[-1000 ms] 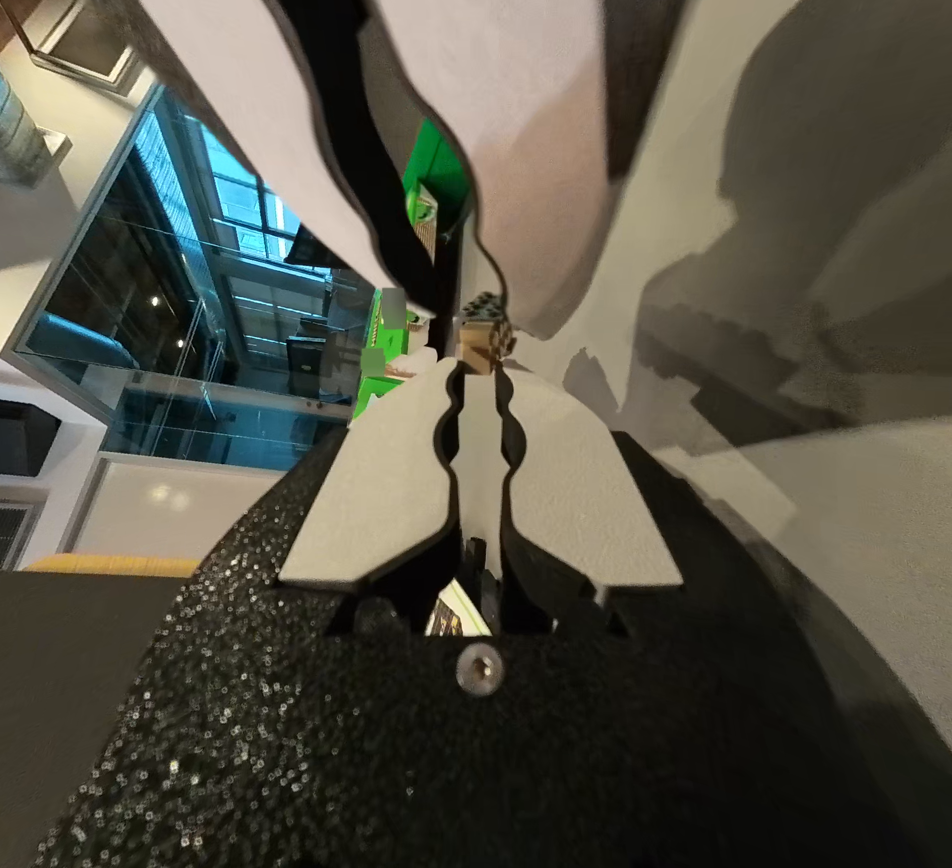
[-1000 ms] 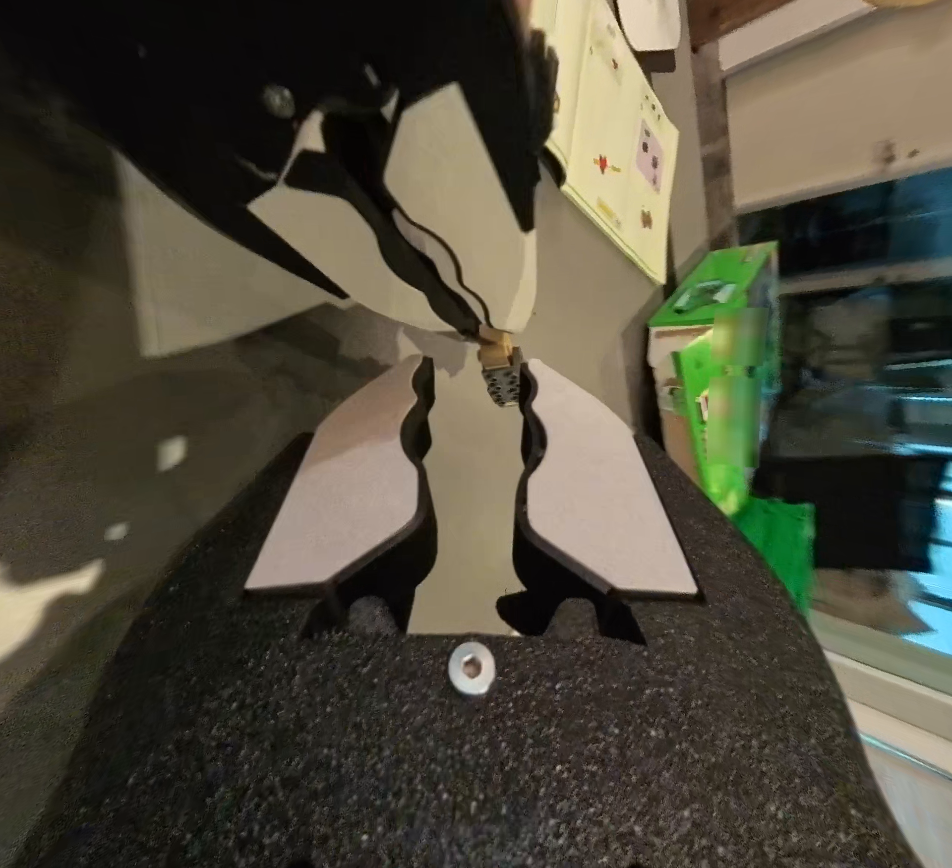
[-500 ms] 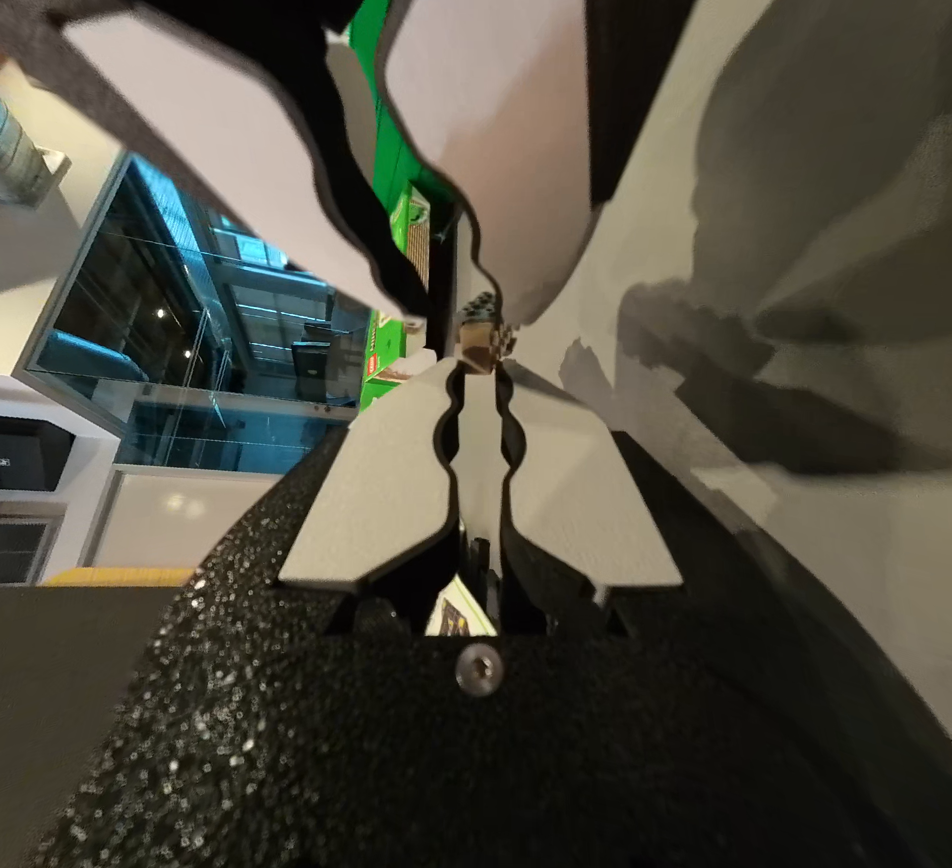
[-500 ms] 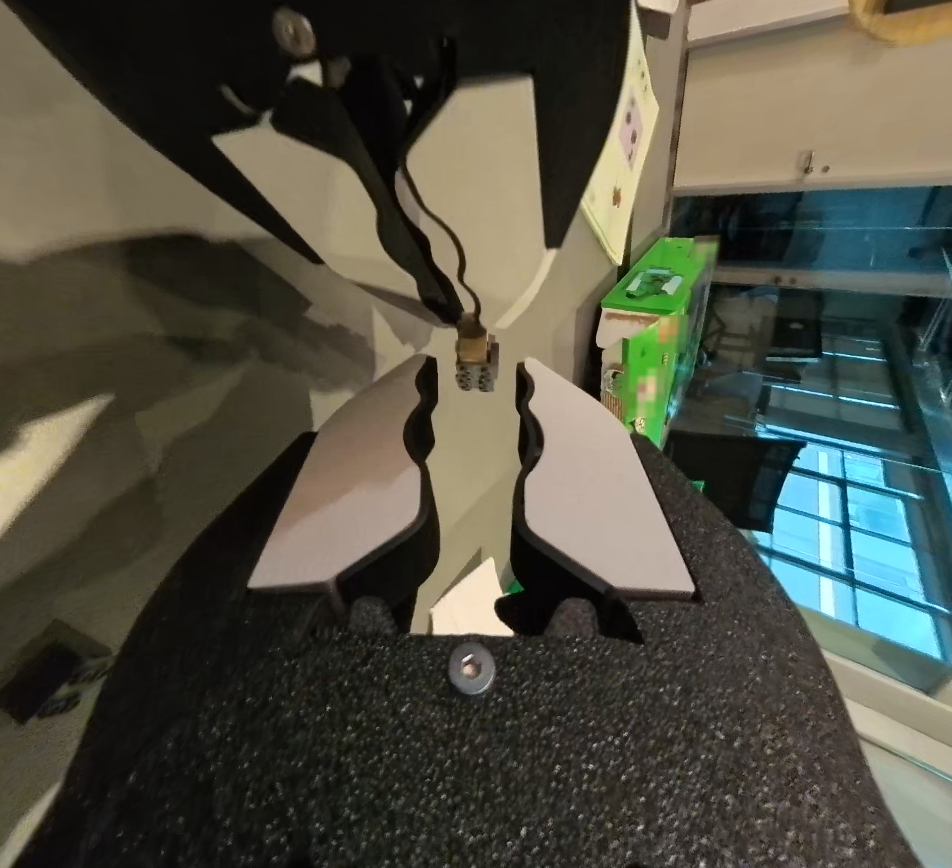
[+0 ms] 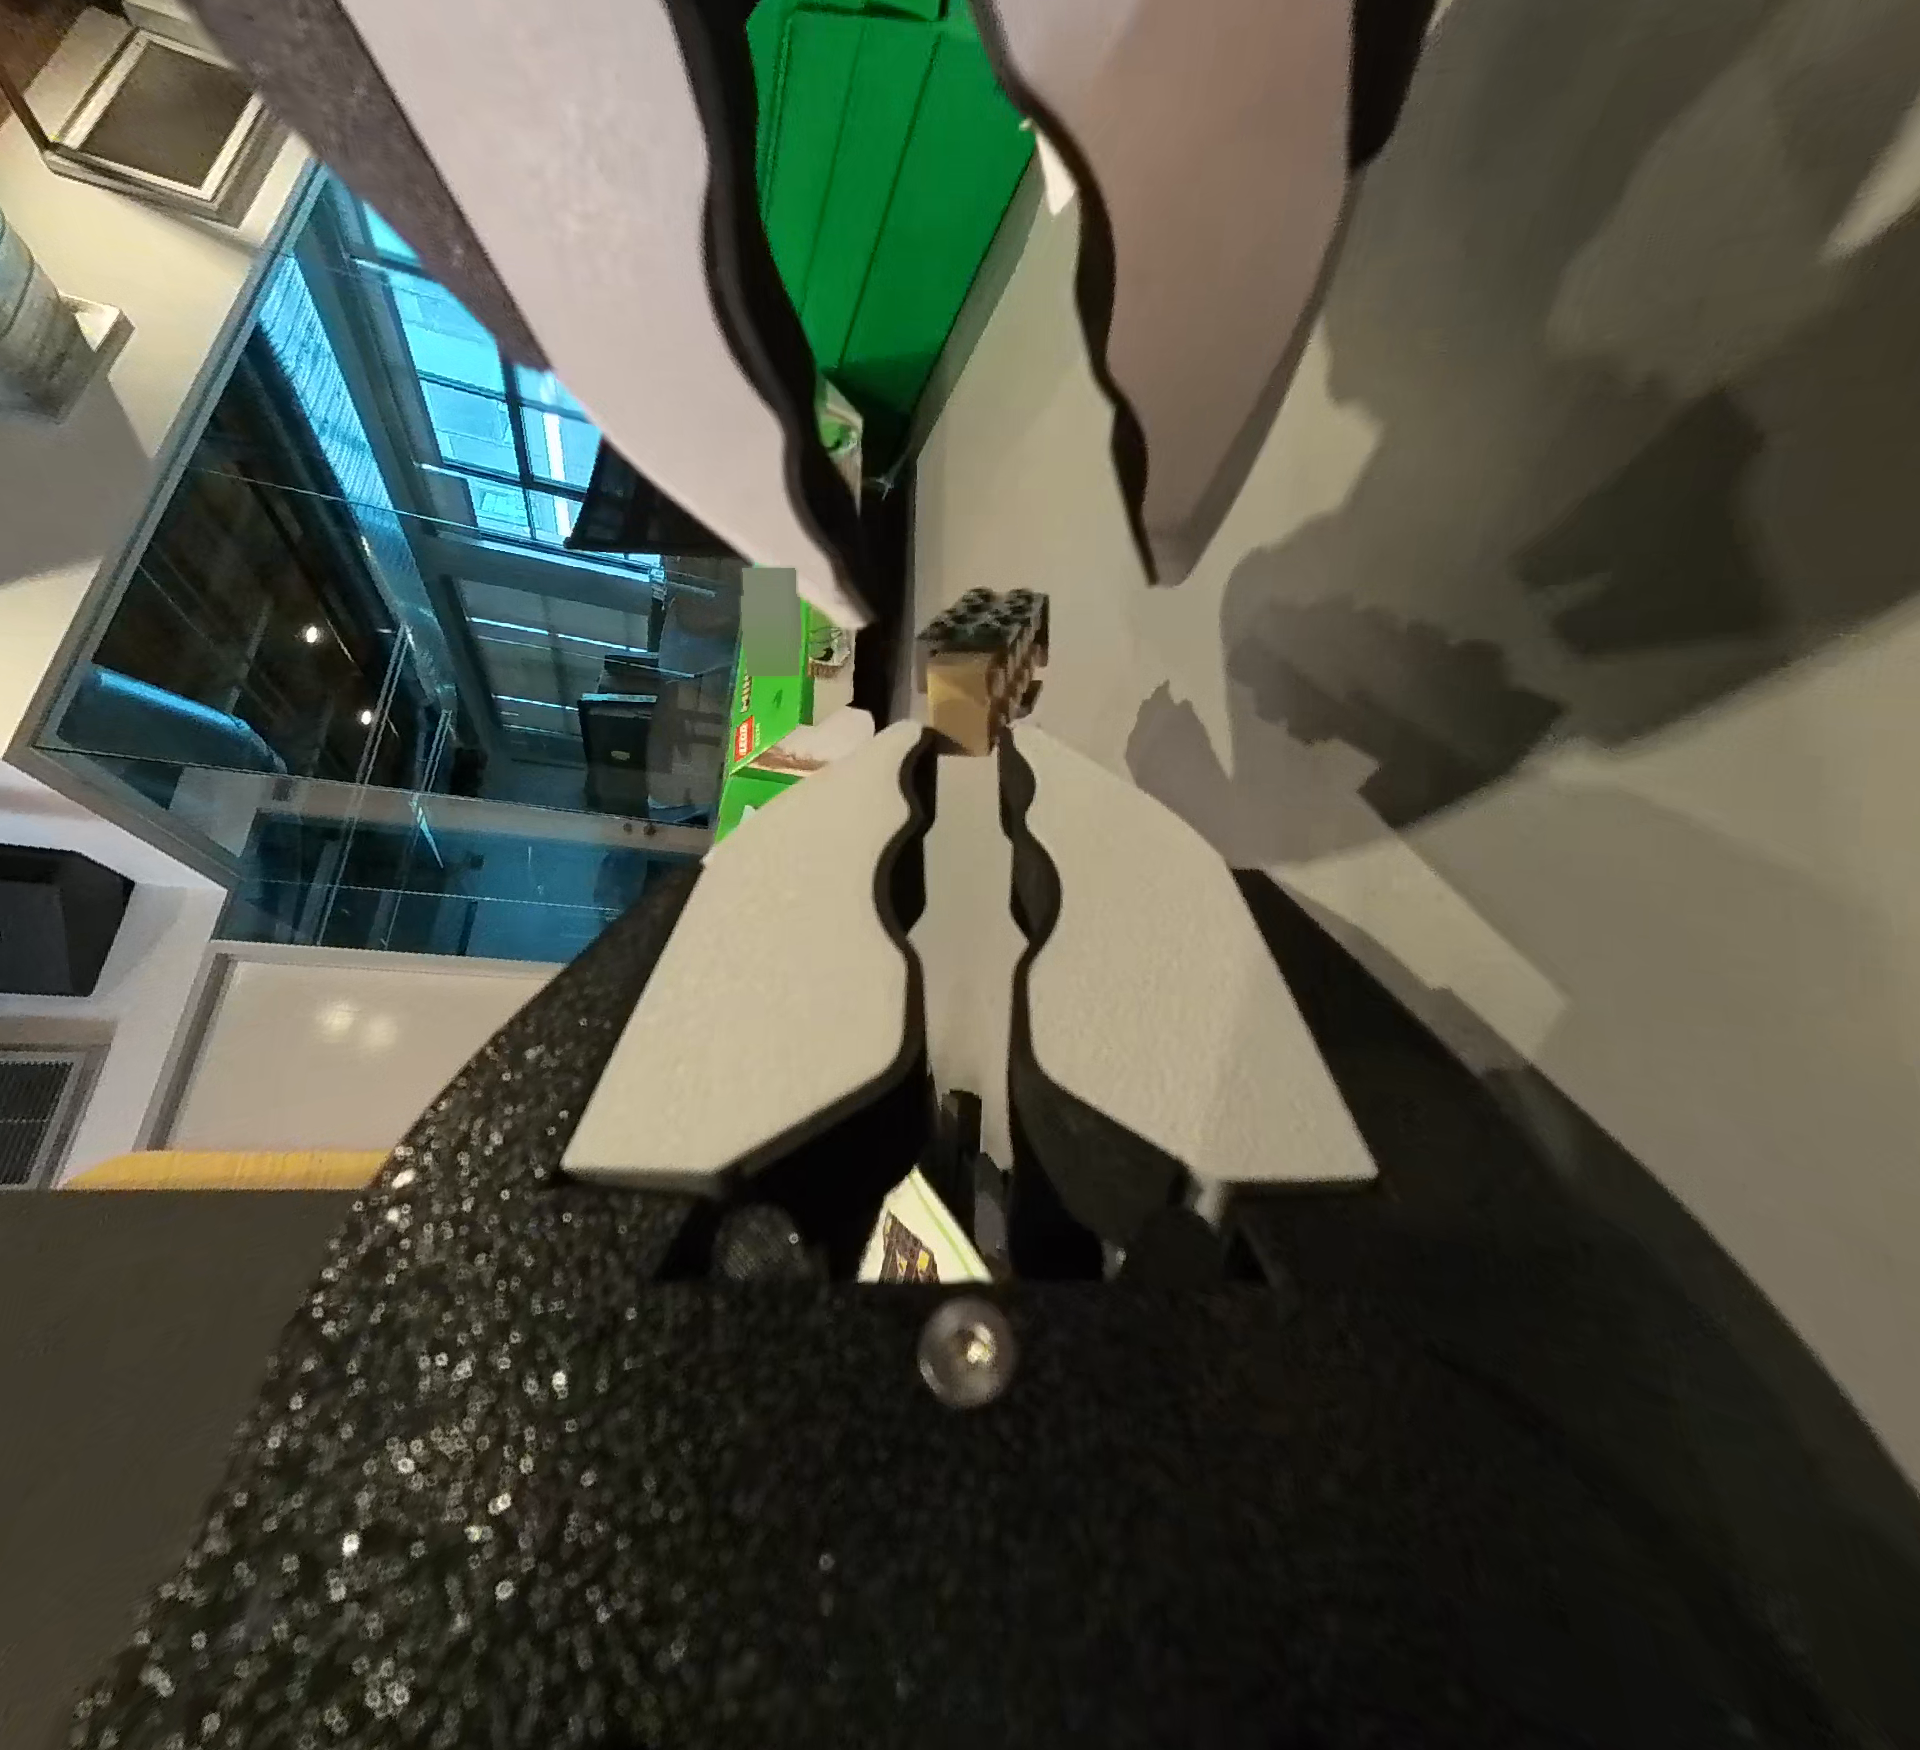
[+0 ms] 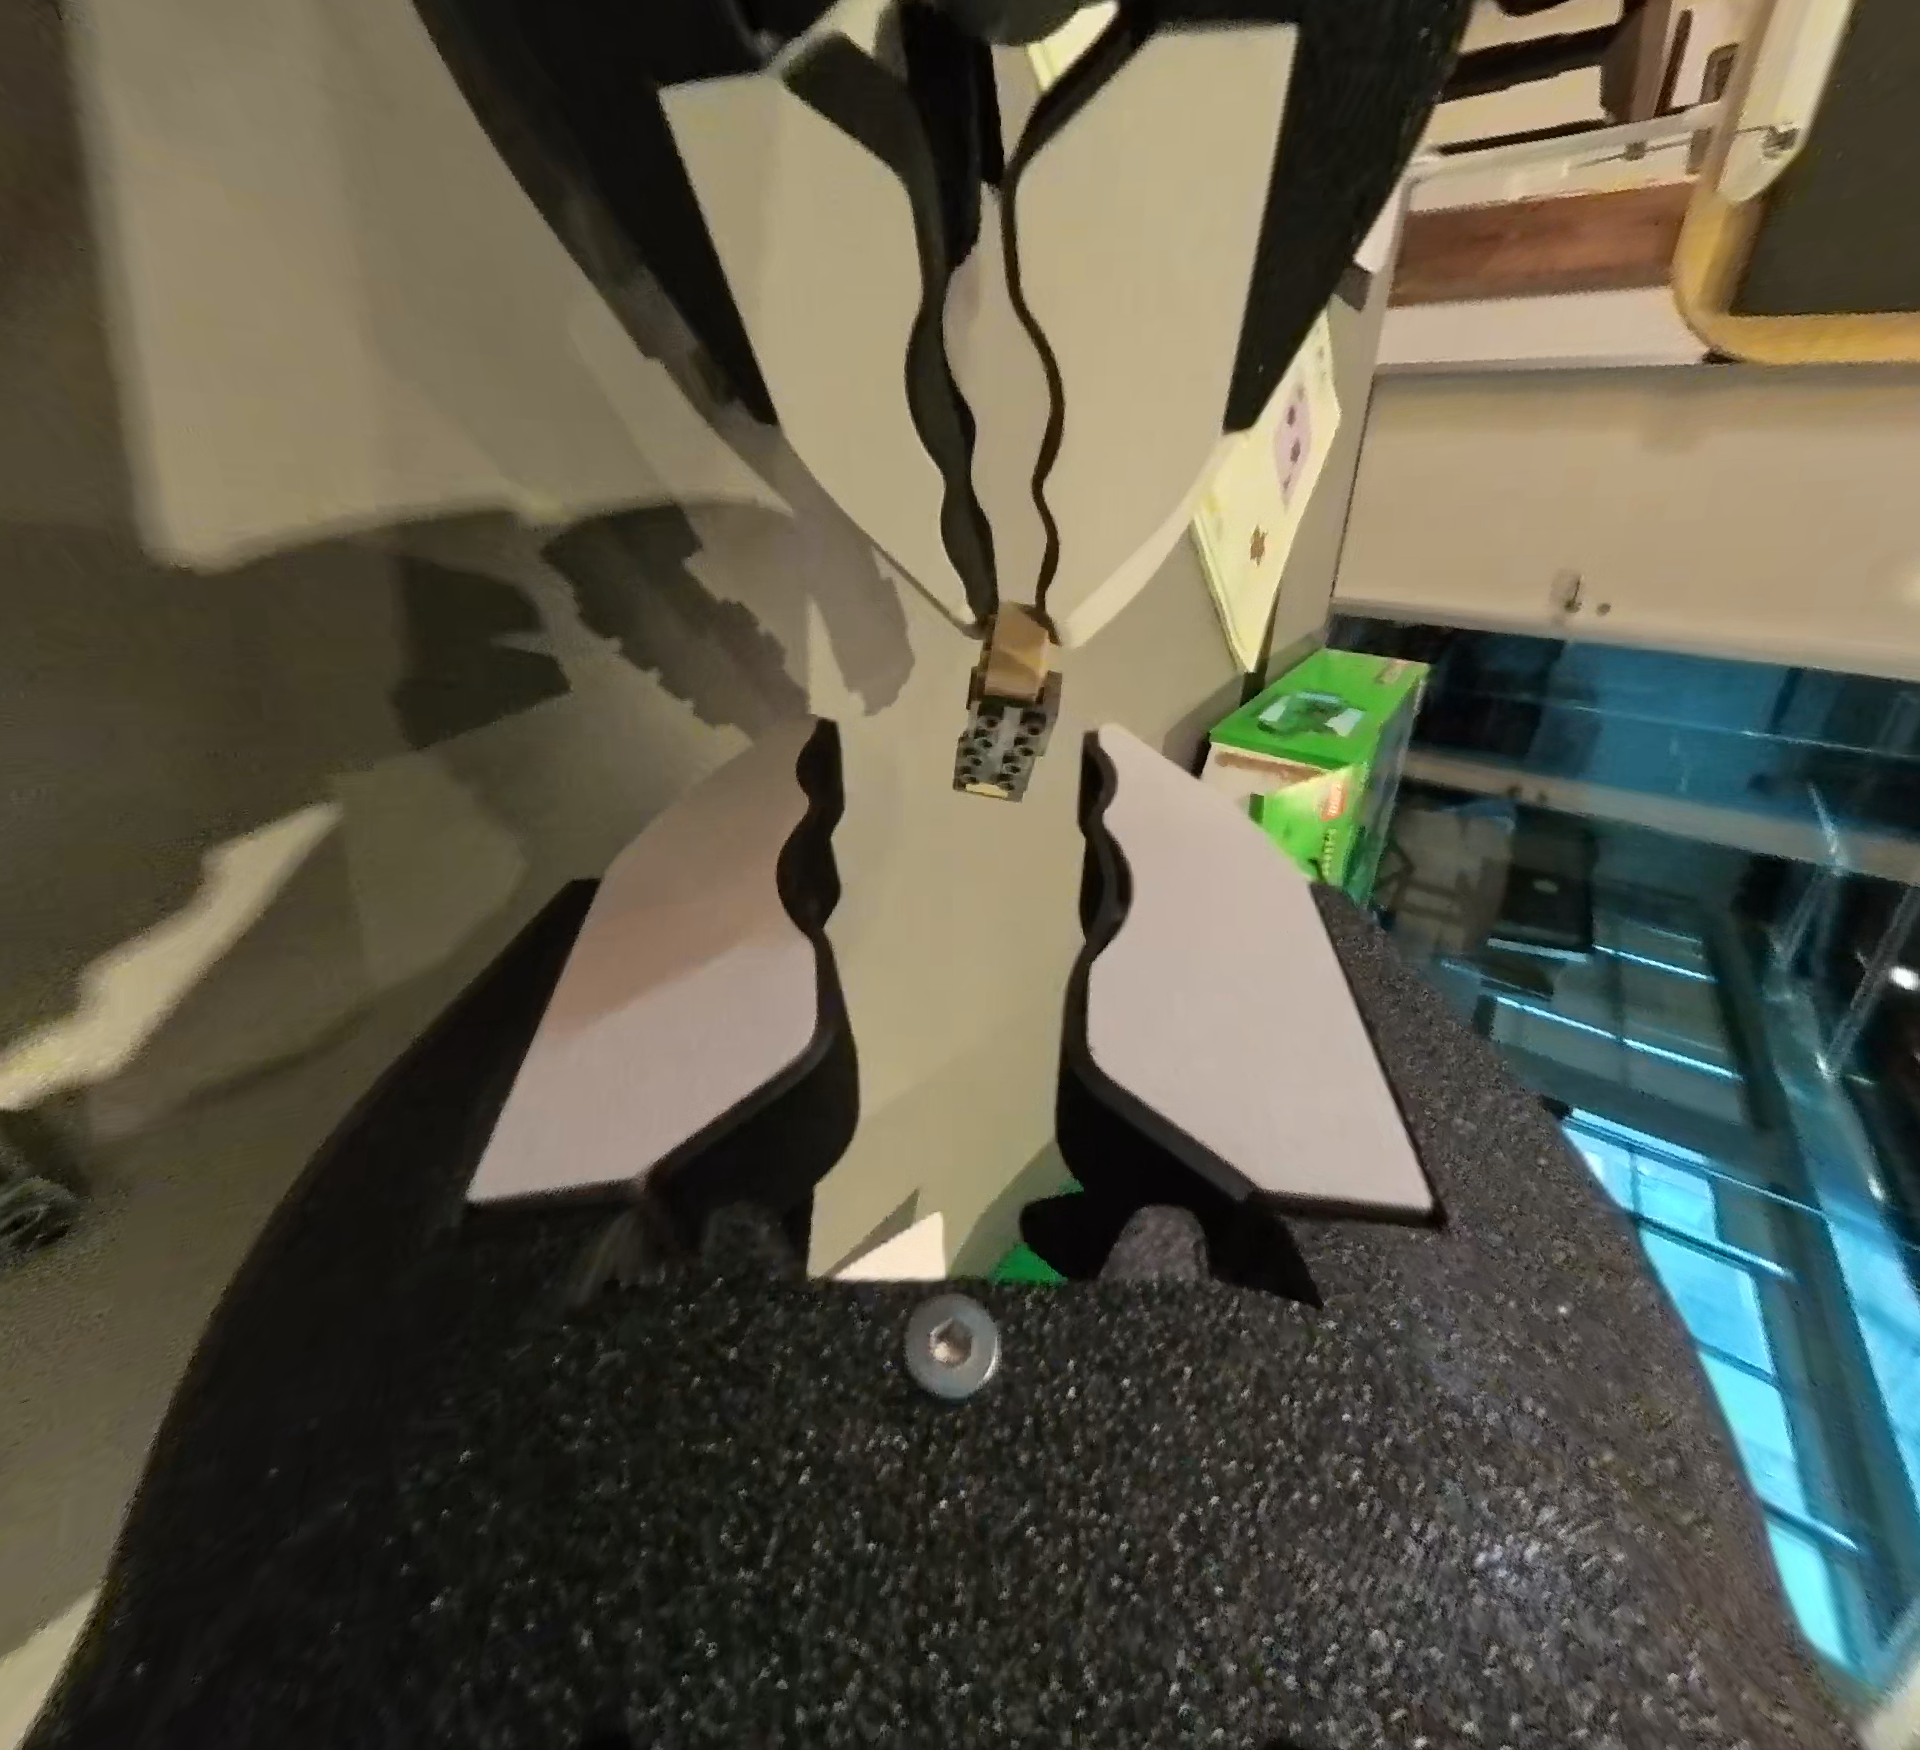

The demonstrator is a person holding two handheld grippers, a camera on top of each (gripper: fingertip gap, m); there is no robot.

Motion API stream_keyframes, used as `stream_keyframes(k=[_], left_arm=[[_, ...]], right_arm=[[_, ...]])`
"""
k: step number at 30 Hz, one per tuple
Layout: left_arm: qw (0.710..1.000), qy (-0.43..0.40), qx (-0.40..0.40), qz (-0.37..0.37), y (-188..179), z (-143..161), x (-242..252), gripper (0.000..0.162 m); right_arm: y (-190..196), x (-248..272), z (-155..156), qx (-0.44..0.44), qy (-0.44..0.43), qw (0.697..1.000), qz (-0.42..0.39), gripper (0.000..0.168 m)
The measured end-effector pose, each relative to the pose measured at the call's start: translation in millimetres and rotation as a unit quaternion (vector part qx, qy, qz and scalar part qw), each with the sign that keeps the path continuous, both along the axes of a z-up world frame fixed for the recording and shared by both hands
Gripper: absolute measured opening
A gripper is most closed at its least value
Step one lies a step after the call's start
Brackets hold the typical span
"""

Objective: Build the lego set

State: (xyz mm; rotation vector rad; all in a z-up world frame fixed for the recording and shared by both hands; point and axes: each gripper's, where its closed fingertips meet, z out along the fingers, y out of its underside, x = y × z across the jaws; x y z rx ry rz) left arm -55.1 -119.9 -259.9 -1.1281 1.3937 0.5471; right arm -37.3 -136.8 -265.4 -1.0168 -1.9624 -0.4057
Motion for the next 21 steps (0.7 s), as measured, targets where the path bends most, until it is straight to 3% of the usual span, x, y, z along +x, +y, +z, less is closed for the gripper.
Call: stream_keyframes(k=[7, 13, 21], left_arm=[[1.000, -0.005, -0.004, -0.002, -0.2, 0.1, -0.1, 0.011], [1.000, -0.008, -0.003, -0.006, -1.5, 1.1, 1.5, 0.011], [1.000, -0.011, -0.002, -0.009, -2.5, 2.2, 1.6, 0.011]], right_arm=[[-2.5, -6.1, -2.8, 0.050, 0.004, 0.999, 0.009, 0.039], [-1.2, -0.1, -9.1, 0.075, -0.007, 0.997, 0.028, 0.047], [2.4, -5.8, -2.8, 0.095, 0.029, 0.995, 0.006, 0.035]])
